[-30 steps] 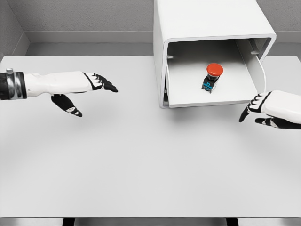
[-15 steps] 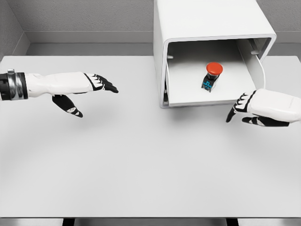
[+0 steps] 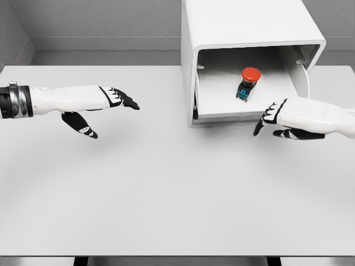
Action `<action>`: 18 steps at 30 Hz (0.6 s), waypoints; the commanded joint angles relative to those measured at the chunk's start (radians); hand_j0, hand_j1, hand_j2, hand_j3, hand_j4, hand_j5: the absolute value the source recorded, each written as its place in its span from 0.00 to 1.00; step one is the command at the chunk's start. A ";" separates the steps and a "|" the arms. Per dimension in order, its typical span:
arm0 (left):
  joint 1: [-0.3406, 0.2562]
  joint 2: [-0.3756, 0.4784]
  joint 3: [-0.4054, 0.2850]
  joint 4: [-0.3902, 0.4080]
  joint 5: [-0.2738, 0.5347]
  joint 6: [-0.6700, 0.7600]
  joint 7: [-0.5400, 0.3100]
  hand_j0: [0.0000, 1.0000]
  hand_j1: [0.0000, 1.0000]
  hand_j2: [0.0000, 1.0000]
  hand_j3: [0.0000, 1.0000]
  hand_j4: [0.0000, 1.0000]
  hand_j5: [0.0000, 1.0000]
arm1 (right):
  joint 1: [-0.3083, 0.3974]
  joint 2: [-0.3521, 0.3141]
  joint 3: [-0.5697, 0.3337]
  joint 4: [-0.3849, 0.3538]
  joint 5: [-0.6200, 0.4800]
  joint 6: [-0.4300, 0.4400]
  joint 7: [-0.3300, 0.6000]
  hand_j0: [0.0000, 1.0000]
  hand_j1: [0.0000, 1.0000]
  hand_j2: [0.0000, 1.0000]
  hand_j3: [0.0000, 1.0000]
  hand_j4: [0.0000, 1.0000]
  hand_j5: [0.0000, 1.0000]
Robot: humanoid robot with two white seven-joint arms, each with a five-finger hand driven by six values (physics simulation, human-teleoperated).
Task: Slide open multi-storey tabletop storage cabinets and put open load switch and slide close multi-storey tabletop storage cabinets
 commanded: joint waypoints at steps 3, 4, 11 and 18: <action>0.000 0.001 0.000 0.000 0.007 0.003 0.000 1.00 1.00 1.00 1.00 1.00 1.00 | -0.032 0.030 0.046 0.052 0.001 0.002 0.000 0.60 0.60 0.60 0.60 0.60 0.60; 0.000 0.001 0.000 0.000 0.007 0.003 0.000 1.00 1.00 1.00 1.00 1.00 1.00 | -0.058 0.043 0.070 0.070 0.012 0.002 0.000 0.60 0.60 0.60 0.60 0.60 0.60; 0.003 -0.002 0.000 -0.002 0.007 0.003 0.000 1.00 1.00 1.00 1.00 1.00 1.00 | -0.144 0.097 0.118 0.155 0.015 0.002 0.000 0.62 0.62 0.62 0.62 0.62 0.62; 0.003 -0.004 -0.002 -0.002 0.007 0.003 0.000 1.00 1.00 1.00 1.00 1.00 1.00 | -0.233 0.158 0.167 0.225 0.035 0.002 0.000 0.63 0.63 0.63 0.63 0.63 0.63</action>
